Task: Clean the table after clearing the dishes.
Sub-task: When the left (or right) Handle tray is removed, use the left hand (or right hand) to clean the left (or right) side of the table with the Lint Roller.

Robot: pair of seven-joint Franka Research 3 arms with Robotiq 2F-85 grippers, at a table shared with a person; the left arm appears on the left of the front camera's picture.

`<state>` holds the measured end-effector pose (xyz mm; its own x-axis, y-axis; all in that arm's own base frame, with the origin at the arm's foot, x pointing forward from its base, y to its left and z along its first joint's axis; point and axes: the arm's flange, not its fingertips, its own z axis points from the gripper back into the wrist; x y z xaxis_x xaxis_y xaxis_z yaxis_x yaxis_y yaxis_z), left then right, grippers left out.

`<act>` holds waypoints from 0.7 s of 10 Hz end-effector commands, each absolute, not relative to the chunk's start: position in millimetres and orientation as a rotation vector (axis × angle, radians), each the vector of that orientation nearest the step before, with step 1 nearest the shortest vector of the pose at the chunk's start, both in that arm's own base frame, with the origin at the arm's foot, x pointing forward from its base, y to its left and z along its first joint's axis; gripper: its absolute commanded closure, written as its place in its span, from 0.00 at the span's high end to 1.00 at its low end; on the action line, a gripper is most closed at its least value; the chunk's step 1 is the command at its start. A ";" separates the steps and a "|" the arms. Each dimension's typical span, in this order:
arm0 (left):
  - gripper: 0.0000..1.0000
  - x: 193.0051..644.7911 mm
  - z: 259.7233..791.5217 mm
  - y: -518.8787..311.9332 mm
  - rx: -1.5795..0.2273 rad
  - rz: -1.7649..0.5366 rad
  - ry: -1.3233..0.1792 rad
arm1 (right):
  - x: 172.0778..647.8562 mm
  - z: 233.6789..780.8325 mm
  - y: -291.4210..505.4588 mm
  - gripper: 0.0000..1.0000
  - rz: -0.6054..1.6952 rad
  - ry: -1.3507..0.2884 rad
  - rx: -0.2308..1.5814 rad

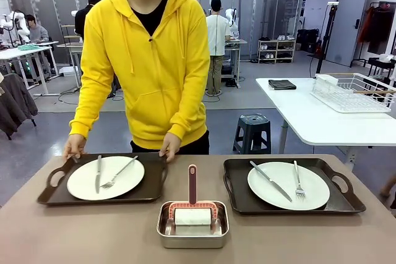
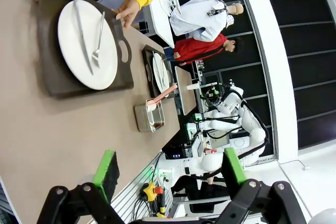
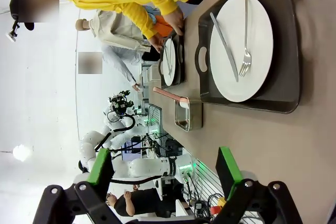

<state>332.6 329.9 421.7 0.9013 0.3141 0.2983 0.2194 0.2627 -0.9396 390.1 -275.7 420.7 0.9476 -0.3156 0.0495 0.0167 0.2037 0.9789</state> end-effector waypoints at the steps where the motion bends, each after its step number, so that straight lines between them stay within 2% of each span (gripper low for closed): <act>1: 1.00 329.4 423.2 332.4 -1.317 0.066 -0.488 | 388.0 422.7 -276.3 1.00 -0.233 -0.264 1.355; 7: 1.00 329.4 423.2 332.4 -1.317 0.066 -0.488 | 388.0 422.7 -276.3 1.00 -0.233 -0.264 1.355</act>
